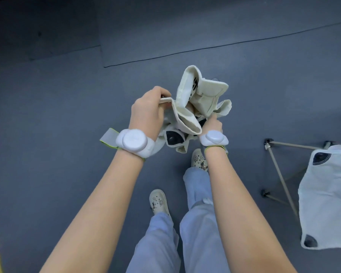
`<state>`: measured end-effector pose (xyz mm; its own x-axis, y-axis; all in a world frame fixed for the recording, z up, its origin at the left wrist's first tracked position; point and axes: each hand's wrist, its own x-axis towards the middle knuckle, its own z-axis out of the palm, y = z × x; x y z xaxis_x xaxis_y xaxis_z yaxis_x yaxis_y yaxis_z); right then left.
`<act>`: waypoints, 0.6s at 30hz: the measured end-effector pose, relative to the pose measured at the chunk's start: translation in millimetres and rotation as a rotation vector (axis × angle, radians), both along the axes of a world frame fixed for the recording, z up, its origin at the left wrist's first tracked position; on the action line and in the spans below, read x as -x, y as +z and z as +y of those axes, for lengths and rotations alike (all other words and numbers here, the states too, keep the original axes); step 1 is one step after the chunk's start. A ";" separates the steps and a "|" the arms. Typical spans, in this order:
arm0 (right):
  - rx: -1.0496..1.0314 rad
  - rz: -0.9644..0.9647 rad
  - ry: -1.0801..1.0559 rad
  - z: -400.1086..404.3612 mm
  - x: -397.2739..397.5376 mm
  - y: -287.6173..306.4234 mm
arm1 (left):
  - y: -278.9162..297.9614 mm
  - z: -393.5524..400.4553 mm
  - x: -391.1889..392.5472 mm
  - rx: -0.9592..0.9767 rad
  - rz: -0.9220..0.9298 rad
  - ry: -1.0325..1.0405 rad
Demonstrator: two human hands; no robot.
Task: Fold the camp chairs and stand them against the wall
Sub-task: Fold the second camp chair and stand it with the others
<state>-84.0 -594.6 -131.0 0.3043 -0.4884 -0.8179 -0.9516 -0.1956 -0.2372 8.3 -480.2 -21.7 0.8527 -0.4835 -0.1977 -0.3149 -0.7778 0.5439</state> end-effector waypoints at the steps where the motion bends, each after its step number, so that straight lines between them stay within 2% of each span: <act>1: 0.000 -0.011 -0.009 2.0 2.3 -0.9 | 0.0 -0.4 -0.7 -0.010 0.003 -0.010; 5: -0.007 -0.116 -0.032 2.7 11.4 -1.9 | 1.8 -0.6 -8.9 -0.112 0.048 -0.066; 9: -0.044 -0.098 -0.022 -6.4 10.3 11.2 | 7.6 -3.7 -13.6 -0.129 0.135 -0.084; 12: 0.015 -0.137 -0.018 -19.0 2.1 28.2 | 9.0 -5.2 -15.8 -0.134 0.188 -0.075; 16: 0.133 -0.315 0.092 -46.5 -15.5 59.3 | 8.9 -5.3 -21.1 -0.157 0.224 -0.066; 18: 0.058 -0.404 0.138 -57.4 -24.5 76.7 | 8.2 -6.1 -26.5 -0.132 0.242 -0.061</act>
